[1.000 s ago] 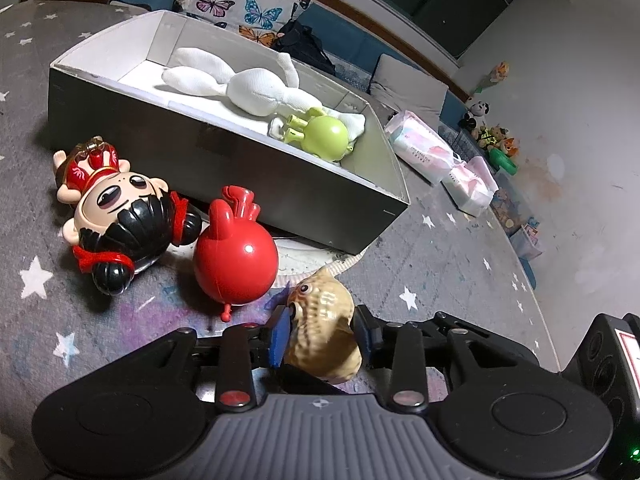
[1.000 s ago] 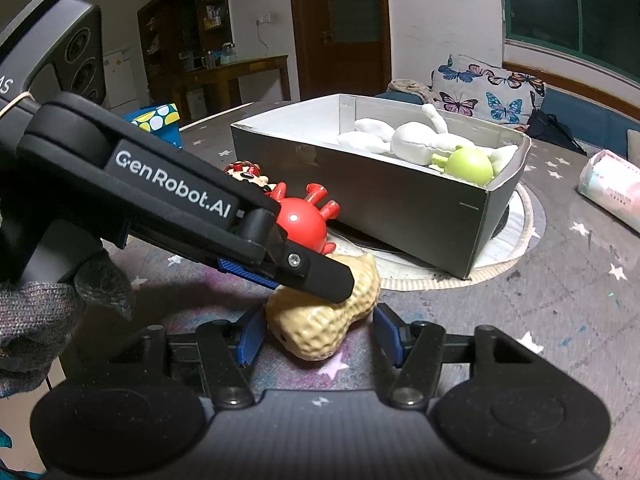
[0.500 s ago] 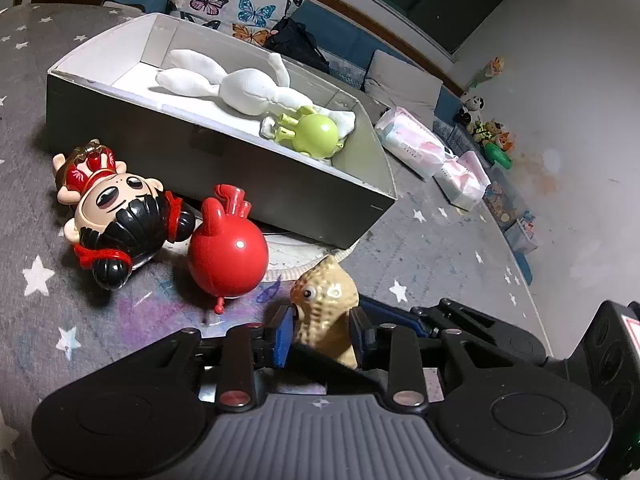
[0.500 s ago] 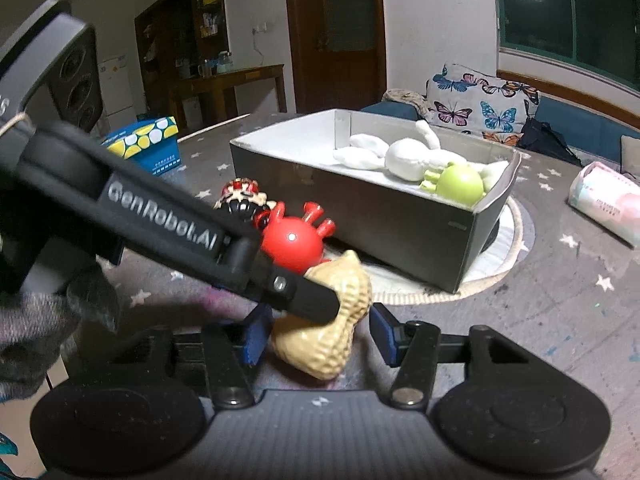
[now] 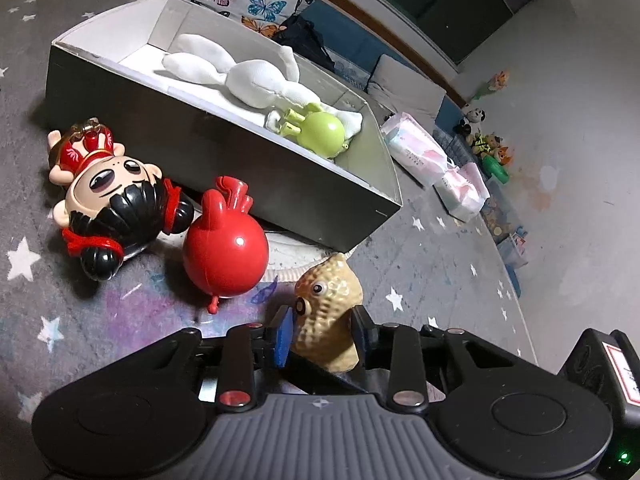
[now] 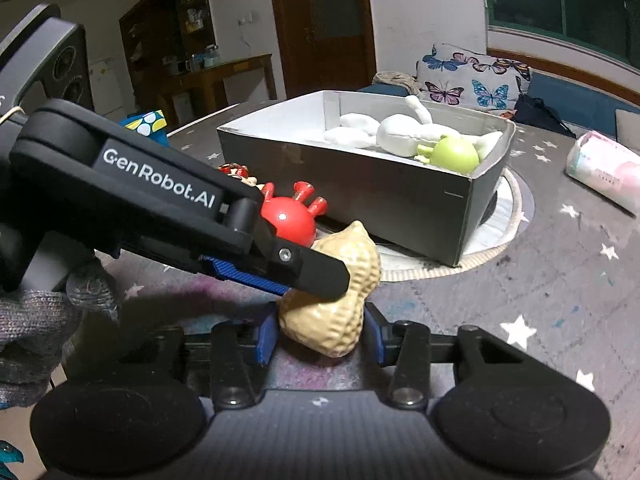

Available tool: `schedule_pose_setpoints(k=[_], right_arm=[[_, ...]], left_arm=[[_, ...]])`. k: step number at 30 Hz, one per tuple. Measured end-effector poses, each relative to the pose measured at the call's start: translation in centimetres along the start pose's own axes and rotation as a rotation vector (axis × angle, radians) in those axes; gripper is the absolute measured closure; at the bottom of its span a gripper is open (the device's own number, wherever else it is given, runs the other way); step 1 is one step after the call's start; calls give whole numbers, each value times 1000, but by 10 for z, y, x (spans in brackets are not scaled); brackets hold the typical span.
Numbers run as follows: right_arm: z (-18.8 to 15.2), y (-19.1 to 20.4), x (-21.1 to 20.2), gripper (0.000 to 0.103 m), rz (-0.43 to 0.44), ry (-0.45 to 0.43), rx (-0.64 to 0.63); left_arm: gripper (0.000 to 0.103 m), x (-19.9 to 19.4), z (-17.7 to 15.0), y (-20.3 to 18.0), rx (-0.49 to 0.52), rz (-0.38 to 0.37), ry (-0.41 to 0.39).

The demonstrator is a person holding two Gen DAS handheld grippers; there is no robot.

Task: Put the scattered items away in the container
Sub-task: 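Close both tools on the peanut toy and lift it, then carry the peanut toy over the box and lower it beside the rabbit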

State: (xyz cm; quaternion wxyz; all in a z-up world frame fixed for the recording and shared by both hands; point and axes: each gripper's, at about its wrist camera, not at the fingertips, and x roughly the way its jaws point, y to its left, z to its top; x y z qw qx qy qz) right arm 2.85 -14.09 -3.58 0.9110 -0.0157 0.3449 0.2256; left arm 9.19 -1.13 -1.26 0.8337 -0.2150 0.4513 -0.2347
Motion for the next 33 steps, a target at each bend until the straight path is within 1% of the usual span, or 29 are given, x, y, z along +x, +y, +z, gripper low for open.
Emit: schedule_pose_setpoints(k=[4,7,10,15,20,23,27,30,33], right_arm=[[-2,0,-3,59,3,-7,18],[-1,2,-7,59,0,-13,8],[6,5,-16,59,-2,-39,-20],[40,5,-27,59,-19,-100,-86],[85,-6,-15,59,-20,-120,-138],[110,-16,1,59,-10,-100,-146],[138,-30,33,59,16,-48,-142],[151,-40,60,59,34,3,-121],[157,-49,87,59,47,60,-113]], left_arm=[[69,-1,0,1,-6,-12,-2],[69,-4,0,0,-6,-17,-8],[69,-15,4,-6,4,-34,-39],[69,-32,28,-20,27,-61,-124],[69,-32,68,-22,15,-69,-181],[69,-24,95,-15,-20,-65,-188],[70,-7,125,1,-71,-56,-178],[70,11,144,21,-129,-56,-151],[70,30,154,39,-187,-53,-115]])
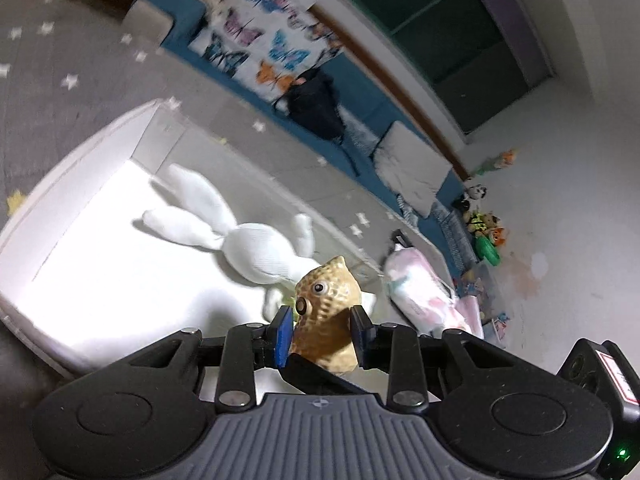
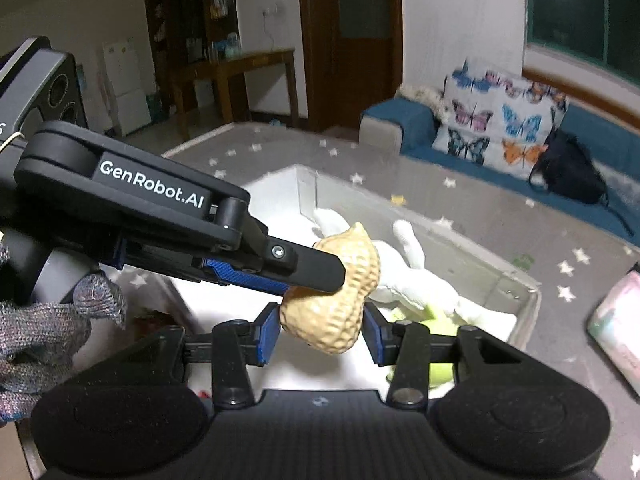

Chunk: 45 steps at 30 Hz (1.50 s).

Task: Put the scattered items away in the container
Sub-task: 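Carry the peanut toy over the box and lower it beside the rabbit, then open both tools to release the peanut toy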

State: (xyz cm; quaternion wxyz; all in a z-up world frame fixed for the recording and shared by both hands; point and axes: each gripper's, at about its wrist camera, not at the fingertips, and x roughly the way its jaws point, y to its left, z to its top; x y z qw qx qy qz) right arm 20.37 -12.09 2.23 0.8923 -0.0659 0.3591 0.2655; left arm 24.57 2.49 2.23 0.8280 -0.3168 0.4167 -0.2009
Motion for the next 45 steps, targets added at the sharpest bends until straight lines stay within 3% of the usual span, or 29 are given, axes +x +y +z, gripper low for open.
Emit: schedule_pose_setpoints(k=[8,19,28,45], right_arm=[[0,-10,42,59,-3,109,-24],[2,-4,51,58,-42,128,-42],[-1,1,41,58,-69,93,-48],[-3,12,-8,57,-72,-19,-23]], left_arm=[[71,29,6,25,-57,24,47],[70,34,6,26,-45,56,53],[70,26,4,20,-24,65,35],[70,-19,-15,-14,115,78,-50]])
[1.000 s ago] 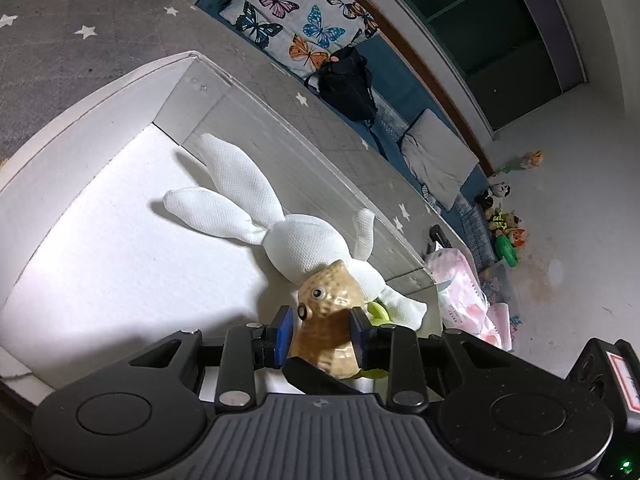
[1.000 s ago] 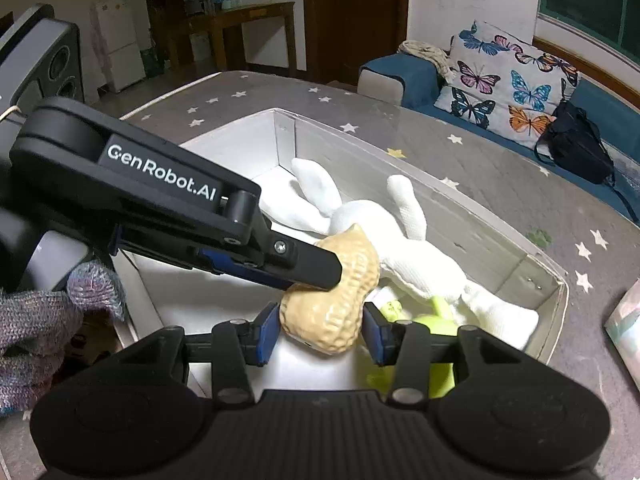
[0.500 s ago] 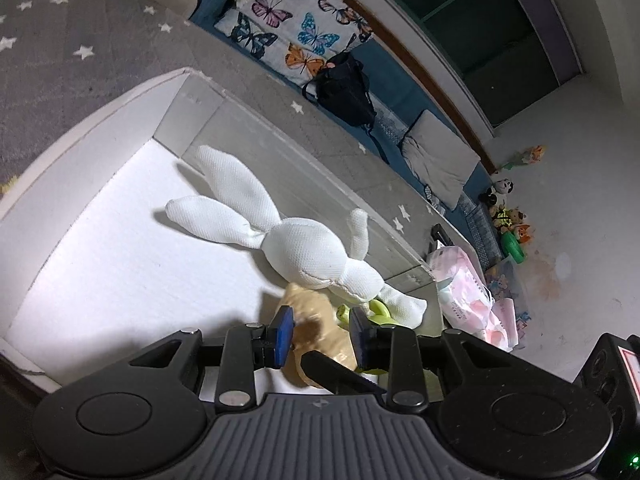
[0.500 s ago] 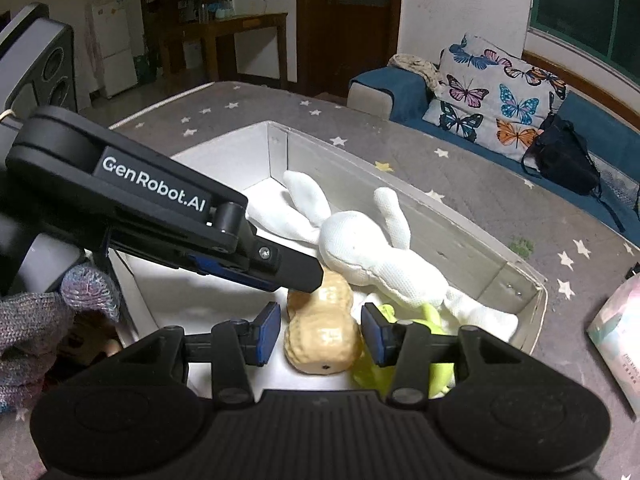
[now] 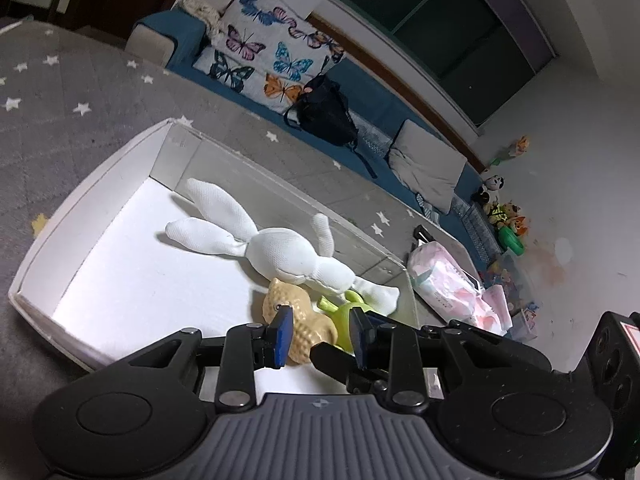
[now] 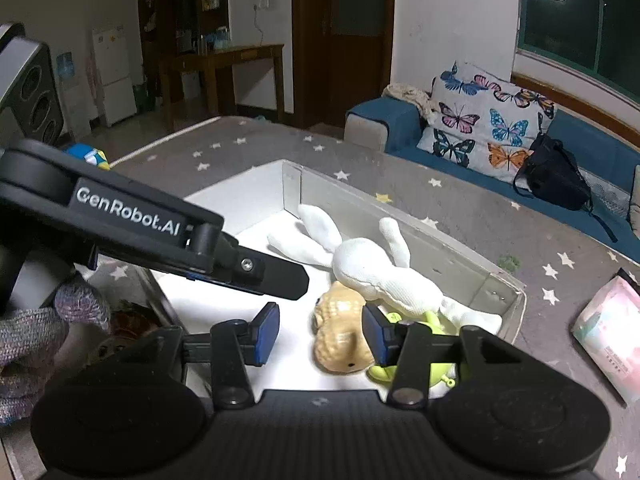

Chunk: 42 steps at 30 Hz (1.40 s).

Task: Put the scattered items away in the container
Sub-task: 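Open both tools to release the peanut toy, then move both tools down to the red round horned toy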

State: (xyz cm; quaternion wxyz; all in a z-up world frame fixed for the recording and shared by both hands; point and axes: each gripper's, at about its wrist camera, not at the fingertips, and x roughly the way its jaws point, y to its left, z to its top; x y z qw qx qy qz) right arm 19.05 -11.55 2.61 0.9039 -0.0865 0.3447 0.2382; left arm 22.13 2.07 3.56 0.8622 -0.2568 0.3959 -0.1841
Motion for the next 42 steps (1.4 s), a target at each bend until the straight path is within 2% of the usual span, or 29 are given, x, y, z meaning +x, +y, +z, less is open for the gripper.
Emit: schedule_pose_setpoints(k=[2,9,11,18,21,32,42], right_arm=[[-1,1,-8,52,1,-15,5],[-12,12,-34,50,-11,-82,8],[-17,16,-42,45,-17,-106,5],[-39,35,-72,38,-31,-190,-26],[-49,42,-80,29,-19,-204,-31],[-85,73,-75,25,21,-166,-55],[-98,80,-54,24,51,-114,-26]], left_arm=[[70,-6,-3,-4,15,3,-11],[69,-28,-19,-14,74,14,-50],[69,-36,-24,-16,91,21,-66],[69,-60,-46,-18,131,31,-100],[69,-65,-58,-17,147,42,-98],[69,-69,-89,4,99,66,-60],[69,-63,-99,18,52,53,-20]])
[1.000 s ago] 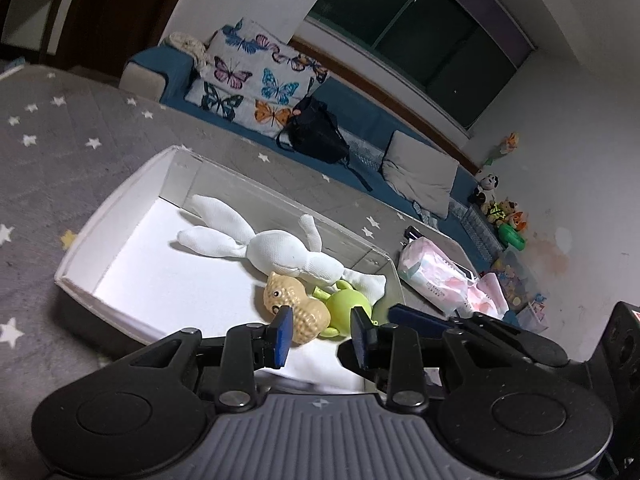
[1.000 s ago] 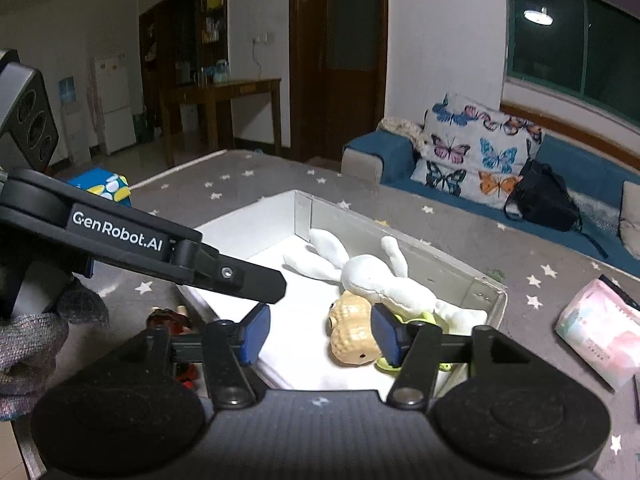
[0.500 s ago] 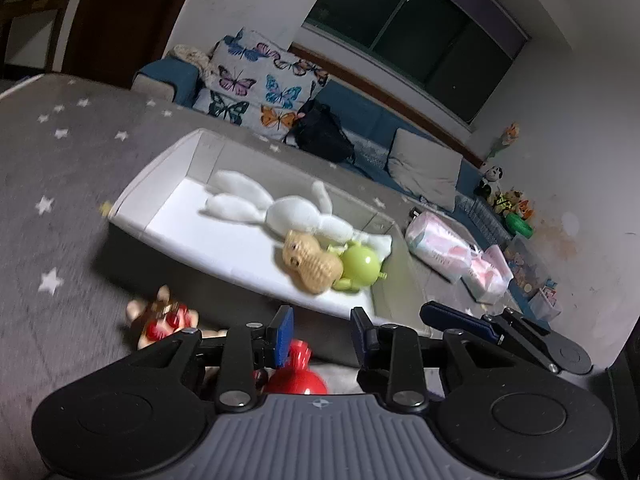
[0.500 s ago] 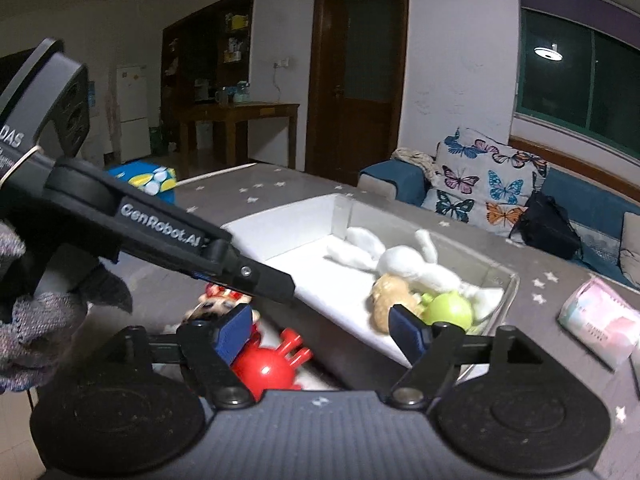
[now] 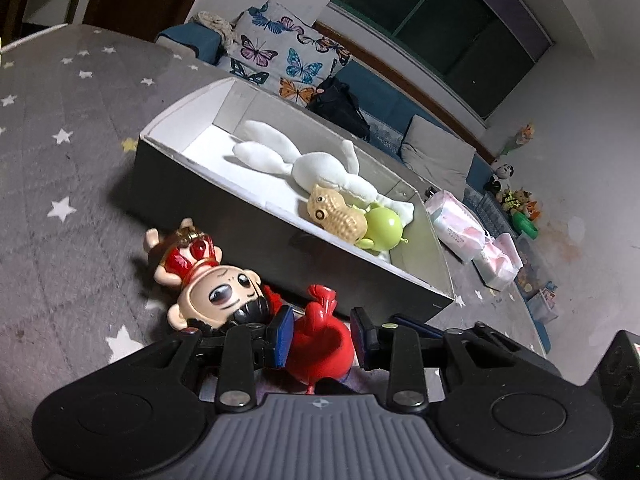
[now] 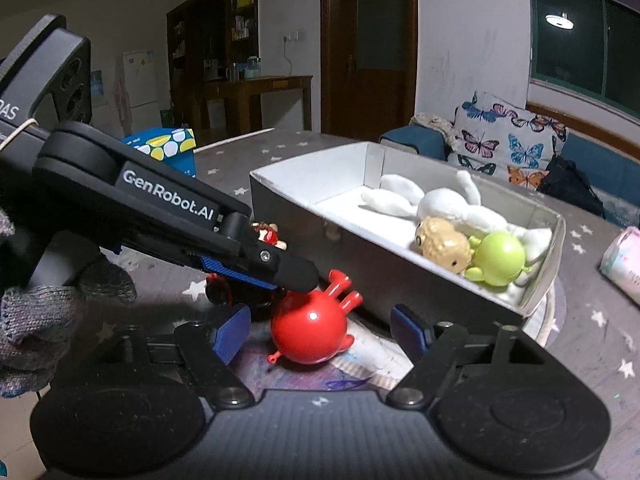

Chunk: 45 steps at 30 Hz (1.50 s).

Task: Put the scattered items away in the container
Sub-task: 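Move both tools down to the red round horned toy, then close both tools on the red horned toy, then lift the red toy with both tools and carry it toward the box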

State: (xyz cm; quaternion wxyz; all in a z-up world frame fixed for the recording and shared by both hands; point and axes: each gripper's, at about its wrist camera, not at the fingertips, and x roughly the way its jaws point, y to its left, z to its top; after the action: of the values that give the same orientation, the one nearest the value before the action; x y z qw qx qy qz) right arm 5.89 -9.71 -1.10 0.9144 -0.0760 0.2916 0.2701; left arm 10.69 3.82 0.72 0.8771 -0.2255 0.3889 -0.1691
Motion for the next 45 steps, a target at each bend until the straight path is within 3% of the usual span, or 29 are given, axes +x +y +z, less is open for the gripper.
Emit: schedule_pose_setpoints(k=[15,32,45], right_arm=[[-10,-3,21,26,7,51,42],[-11,-8,20,54,-6,53,76],[-10,-6,-3,54,-30,40,49]], left_arm=[[69,9,-5,0,-10,2,23],[63,15,-9,-2,-30,-35,47],[64,3,-10,-14,-34,-81,62]])
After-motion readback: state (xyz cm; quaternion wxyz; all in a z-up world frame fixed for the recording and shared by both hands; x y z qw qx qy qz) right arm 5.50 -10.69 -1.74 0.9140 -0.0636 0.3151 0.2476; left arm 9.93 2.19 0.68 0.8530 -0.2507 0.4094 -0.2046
